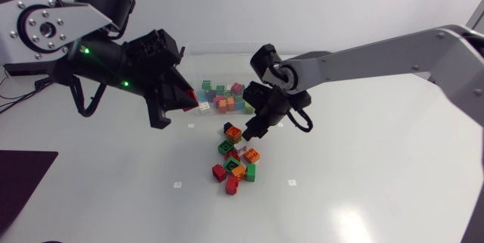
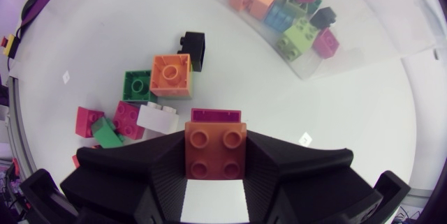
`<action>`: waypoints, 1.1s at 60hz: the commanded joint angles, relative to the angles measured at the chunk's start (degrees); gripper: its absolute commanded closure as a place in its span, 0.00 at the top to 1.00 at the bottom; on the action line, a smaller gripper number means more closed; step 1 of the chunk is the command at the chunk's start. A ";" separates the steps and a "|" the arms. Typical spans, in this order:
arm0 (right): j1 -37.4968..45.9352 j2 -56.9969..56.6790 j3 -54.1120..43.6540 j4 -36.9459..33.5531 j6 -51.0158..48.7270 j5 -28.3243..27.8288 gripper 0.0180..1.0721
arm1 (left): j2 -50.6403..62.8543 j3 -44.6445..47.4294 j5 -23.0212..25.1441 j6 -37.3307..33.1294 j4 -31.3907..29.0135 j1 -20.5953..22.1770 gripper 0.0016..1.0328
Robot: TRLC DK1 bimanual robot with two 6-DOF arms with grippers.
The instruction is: Place the duplo bricks in the container
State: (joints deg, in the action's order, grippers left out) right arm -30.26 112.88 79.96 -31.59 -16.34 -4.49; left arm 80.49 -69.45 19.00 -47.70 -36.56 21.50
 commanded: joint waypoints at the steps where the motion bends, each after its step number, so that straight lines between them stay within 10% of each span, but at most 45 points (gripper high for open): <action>1: 0.91 -4.95 -2.18 -0.84 -0.80 0.10 0.28 | -0.24 -4.03 0.42 1.47 -0.45 -0.31 0.26; 66: 4.16 -2.05 21.64 -3.56 2.36 -3.95 0.28 | 39.31 -43.14 -0.55 17.29 11.68 -6.73 0.37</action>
State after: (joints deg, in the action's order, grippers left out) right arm -26.79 107.77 98.52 -35.38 -15.33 -7.73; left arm 116.84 -109.23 18.94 -32.51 -25.34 15.77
